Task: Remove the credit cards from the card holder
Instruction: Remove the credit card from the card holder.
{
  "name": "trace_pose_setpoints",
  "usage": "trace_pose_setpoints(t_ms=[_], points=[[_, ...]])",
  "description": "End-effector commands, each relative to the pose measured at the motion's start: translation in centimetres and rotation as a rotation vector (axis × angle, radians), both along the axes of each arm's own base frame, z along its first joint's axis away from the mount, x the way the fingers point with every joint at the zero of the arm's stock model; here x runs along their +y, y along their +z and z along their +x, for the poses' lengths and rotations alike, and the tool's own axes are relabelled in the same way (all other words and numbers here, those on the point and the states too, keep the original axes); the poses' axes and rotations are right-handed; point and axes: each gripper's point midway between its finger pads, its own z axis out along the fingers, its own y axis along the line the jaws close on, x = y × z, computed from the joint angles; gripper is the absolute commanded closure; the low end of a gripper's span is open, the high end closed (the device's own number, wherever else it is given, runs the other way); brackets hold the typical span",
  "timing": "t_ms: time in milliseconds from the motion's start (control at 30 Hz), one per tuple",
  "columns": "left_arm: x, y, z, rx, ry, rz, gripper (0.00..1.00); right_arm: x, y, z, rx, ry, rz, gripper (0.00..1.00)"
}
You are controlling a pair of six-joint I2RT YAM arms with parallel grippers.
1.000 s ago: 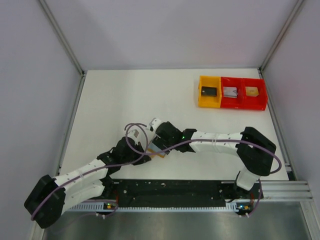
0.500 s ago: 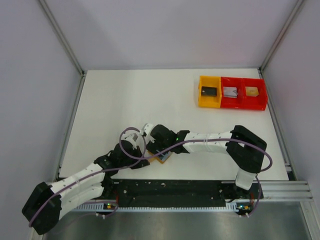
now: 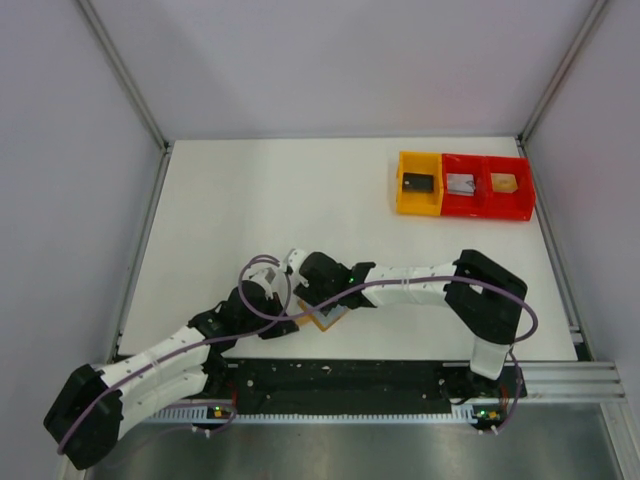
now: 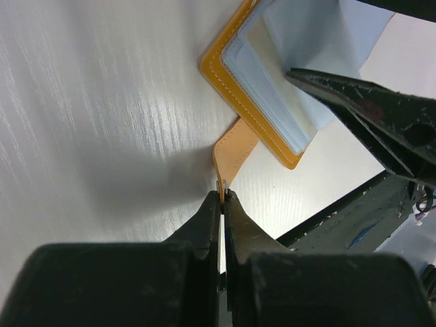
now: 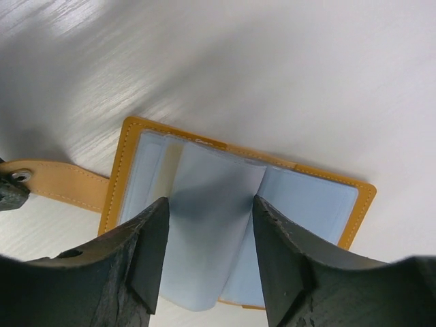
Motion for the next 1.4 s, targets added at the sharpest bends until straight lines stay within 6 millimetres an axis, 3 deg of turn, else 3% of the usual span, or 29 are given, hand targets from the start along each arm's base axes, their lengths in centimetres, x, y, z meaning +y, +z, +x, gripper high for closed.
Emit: trace_pose_setpoints(t_ms=[0, 233, 400, 533, 600, 867, 933, 1100, 1233, 1367], points=[[0.0, 0.2, -0.1, -0.019, -0.013, -0.005, 1.0, -0.7, 0.7, 1.6, -0.087, -0.059, -0.054, 0.51], [0.1, 0.1, -0.3, -0.016, -0.019, 0.001, 1.0, -3.4, 3.9, 4.7, -0.243, -0.199, -0.091, 0.55], [0.2, 0.0, -0.3, -0.016, -0.017, 0.006, 1.0, -7.3, 5.7, 7.6, -0.295, -0.383, -0.091, 0.55], [0.3, -0.1, -0.2, -0.016, -0.013, 0.012, 1.0, -10.3, 6.3, 8.6, -0.268, -0.494, -0.091, 0.55], [0.3, 0.0, 0.0, -0.02, -0.01, 0.013, 1.0, -9.5, 7.4, 7.7, -0.227, -0.458, -0.021, 0.55], [0.2, 0.4, 0.6, -0.033, 0.002, 0.026, 1.0, -2.8, 9.8, 2.4, 0.036, -0.212, 0.317, 0.57], [0.1, 0.5, 0.6, -0.034, 0.0, 0.024, 1.0, -1.3, 9.1, 1.1, 0.059, -0.147, 0.308, 0.53], [0.0, 0.4, 0.7, -0.026, 0.002, 0.021, 1.0, 0.4, 5.6, 0.0, 0.034, -0.138, 0.161, 0.39], [0.1, 0.4, 0.7, -0.027, 0.007, 0.021, 1.0, 1.1, 3.7, -0.6, 0.018, -0.16, 0.089, 0.24], [0.1, 0.4, 0.7, -0.029, 0.009, 0.019, 1.0, 0.9, 2.3, -0.7, -0.008, -0.197, 0.038, 0.22]])
